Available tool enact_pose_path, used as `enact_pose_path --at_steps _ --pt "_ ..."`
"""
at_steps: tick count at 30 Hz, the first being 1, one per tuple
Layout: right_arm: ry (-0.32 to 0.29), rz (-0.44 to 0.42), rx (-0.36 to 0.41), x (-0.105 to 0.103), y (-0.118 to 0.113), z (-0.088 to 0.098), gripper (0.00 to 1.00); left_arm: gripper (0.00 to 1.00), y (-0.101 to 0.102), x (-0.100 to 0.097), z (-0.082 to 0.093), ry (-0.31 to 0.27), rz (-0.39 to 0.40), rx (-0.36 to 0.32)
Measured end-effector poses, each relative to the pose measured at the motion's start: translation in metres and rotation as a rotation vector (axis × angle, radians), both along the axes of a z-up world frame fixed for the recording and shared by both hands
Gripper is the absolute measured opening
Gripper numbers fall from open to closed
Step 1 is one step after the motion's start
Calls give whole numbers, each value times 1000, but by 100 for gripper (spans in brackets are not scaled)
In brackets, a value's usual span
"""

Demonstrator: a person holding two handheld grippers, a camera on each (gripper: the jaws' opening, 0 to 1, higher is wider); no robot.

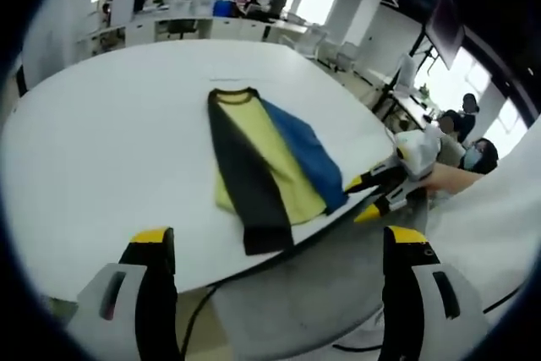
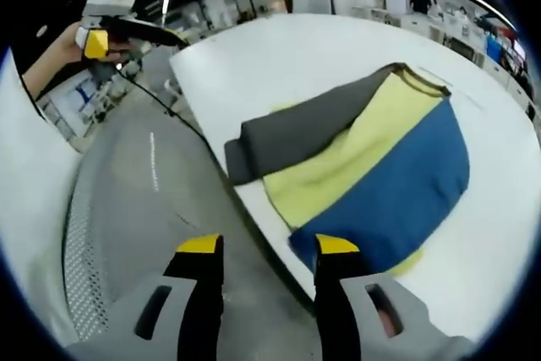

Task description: Fold the garment on the visible template until the final outline fits inside the template.

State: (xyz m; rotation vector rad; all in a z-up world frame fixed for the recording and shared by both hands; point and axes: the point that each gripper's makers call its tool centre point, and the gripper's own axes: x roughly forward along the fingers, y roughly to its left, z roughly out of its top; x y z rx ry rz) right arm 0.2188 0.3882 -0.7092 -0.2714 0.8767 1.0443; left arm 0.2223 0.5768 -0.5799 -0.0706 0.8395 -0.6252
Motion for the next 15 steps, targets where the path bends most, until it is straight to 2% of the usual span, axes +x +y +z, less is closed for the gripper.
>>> enact_pose_path --at_steps 8,15 --pt "12 18 -17 -2 4 -12 34 99 9 -3 2 -5 22 7" --pt "21 36 -47 5 3 -26 30 99 13 -4 0 0 36 7"
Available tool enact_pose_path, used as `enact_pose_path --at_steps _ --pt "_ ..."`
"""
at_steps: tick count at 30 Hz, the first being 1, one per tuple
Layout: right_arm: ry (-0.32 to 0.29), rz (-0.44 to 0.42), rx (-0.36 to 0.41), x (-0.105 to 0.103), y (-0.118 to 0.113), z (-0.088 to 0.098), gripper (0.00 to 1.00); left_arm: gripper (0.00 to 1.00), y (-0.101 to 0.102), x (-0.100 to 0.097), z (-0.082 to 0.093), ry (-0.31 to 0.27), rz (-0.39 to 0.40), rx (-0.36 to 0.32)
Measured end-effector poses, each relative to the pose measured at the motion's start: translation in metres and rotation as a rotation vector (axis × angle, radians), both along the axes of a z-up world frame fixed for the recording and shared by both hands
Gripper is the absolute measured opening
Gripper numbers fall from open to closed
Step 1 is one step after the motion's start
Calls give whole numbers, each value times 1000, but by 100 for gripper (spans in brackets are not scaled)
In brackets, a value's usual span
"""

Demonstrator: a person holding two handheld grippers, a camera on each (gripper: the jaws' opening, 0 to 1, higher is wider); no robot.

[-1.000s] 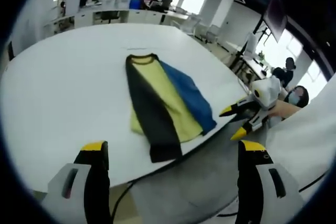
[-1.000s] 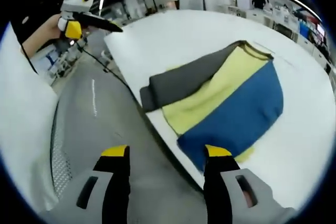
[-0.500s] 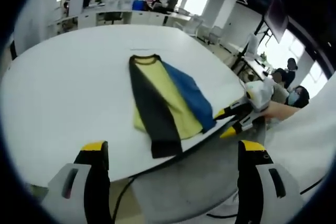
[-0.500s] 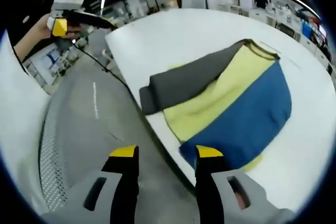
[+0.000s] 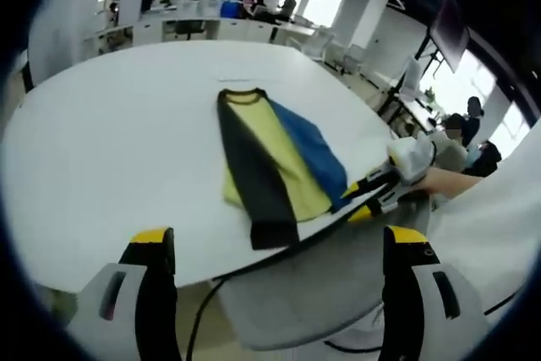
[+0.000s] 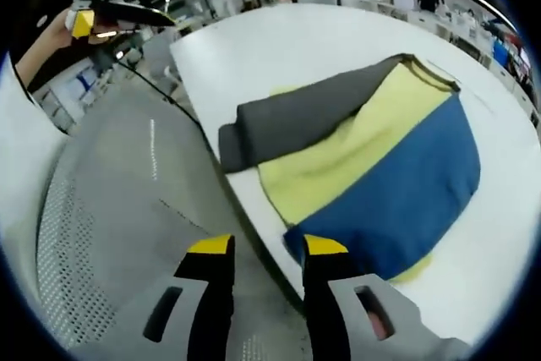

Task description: Fold the garment on the visible template until the final outline fits inside the template.

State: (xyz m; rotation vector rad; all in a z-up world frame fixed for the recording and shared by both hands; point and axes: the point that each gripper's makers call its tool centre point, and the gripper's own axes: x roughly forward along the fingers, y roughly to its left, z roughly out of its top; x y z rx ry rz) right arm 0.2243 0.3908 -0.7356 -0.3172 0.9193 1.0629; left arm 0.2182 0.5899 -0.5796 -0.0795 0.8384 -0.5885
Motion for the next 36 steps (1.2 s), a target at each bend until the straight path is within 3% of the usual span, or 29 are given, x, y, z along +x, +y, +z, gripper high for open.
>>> enact_pose_path --at_steps 13,22,36 --pt "11 -3 -37 8 4 -22 26 99 17 2 -3 11 38 16" --pt "1 -18 -81 13 1 -28 20 99 11 7 -11 31 22 11" --pt "-122 73 -179 17 -3 -31 11 99 16 14 -15 37 30 1"
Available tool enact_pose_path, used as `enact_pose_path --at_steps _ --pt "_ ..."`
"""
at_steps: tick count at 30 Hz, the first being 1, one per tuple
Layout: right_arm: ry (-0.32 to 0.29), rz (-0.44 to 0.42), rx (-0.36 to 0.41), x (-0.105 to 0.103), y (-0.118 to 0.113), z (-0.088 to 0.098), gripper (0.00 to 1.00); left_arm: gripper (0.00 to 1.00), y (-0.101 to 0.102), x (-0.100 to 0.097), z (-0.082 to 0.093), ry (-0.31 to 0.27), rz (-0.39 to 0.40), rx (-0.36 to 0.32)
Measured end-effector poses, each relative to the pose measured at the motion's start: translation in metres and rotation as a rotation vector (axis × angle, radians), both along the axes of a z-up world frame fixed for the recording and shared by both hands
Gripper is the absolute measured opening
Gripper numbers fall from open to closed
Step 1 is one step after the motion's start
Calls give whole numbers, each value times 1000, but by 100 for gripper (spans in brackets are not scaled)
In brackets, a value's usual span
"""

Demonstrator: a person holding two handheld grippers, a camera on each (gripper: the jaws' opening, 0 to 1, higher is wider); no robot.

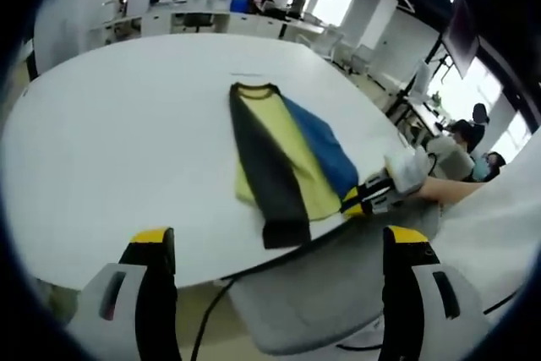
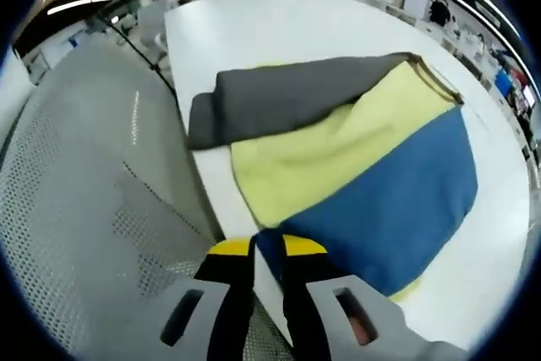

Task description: Fold the garment on the visible template until the final outline fits inside the template.

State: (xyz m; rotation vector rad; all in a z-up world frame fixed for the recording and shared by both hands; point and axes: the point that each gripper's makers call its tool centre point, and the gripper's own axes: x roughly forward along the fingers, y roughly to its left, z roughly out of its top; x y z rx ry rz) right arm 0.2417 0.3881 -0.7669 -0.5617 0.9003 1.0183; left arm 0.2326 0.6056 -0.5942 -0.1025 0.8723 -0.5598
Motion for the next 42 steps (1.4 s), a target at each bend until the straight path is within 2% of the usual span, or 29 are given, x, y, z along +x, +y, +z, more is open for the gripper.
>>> enact_pose_path --at_steps 4,8,15,19,26,27,29,30,35,37,39,42 --pt "-56 60 -36 0 0 0 11 99 -3 2 1 -3 -9 -6" --pt "-135 186 -91 -3 3 0 10 99 -7 5 7 -18 -7 -51" --pt "-143 167 -97 -3 3 1 7 99 -5 2 6 -18 3 -43" --pt "-196 211 -129 -1 2 1 4 99 -7 -1 4 -13 -1 -42" --pt "-156 154 -96 2 0 1 3 98 -9 -5 4 -13 2 -46" --pt "-116 115 -68 1 0 1 3 97 -9 -6 3 -11 2 -45" --pt "-75 62 -38 3 -2 2 3 97 -9 -7 2 -9 5 -46" --pt "-75 60 -38 5 -4 2 3 97 -9 -8 2 -8 6 -46" --pt "-39 -35 71 9 -1 20 3 96 -10 -9 2 -7 11 -49" --pt "-2 -69 116 8 -2 27 3 96 -13 -8 2 -7 7 -54" --pt "49 -143 169 8 -5 33 3 96 -18 -6 1 -7 1 -56" --pt "78 -222 244 13 -11 46 3 95 -28 -5 2 -6 -19 -60"
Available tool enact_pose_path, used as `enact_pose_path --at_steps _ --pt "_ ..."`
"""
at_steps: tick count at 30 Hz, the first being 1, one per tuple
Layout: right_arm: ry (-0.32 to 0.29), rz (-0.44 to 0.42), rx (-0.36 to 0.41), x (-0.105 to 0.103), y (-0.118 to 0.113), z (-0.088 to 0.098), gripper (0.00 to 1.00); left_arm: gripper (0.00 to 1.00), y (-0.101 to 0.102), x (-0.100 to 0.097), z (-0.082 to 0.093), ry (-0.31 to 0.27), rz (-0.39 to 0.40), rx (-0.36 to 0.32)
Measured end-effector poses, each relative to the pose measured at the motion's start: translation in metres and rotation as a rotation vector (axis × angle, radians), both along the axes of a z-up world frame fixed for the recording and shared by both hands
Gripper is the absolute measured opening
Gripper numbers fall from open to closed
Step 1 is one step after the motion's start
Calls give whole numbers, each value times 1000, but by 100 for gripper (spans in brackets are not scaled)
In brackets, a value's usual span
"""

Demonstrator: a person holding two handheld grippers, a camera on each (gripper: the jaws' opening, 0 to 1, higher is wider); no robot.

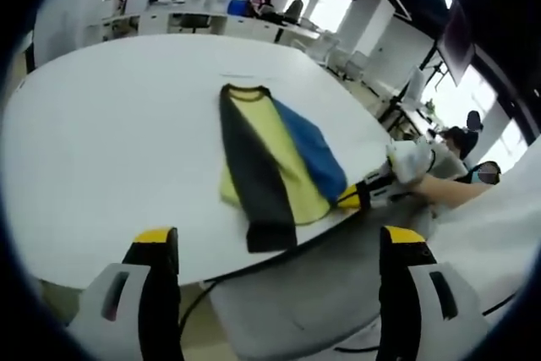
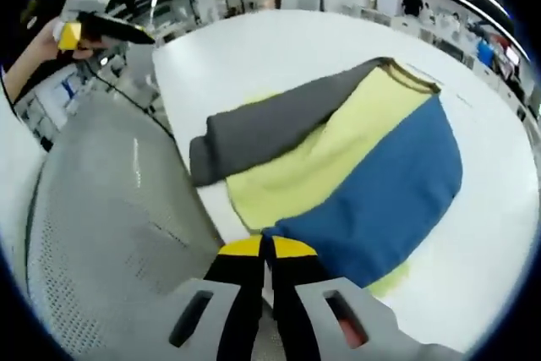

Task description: Fold the garment on the visible template until the final outline fits inside the template.

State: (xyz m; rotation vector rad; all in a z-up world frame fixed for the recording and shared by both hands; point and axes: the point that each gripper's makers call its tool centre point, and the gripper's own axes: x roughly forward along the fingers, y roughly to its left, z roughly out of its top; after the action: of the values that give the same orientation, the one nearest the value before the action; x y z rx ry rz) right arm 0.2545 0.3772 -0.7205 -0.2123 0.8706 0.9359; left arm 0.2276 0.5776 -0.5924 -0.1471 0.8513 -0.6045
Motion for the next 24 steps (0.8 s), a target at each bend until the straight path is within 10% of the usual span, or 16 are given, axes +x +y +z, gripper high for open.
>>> enact_pose_path --at_steps 24 --pt "-4 -359 393 46 -77 103 3 96 -24 14 -1 -3 -91 82"
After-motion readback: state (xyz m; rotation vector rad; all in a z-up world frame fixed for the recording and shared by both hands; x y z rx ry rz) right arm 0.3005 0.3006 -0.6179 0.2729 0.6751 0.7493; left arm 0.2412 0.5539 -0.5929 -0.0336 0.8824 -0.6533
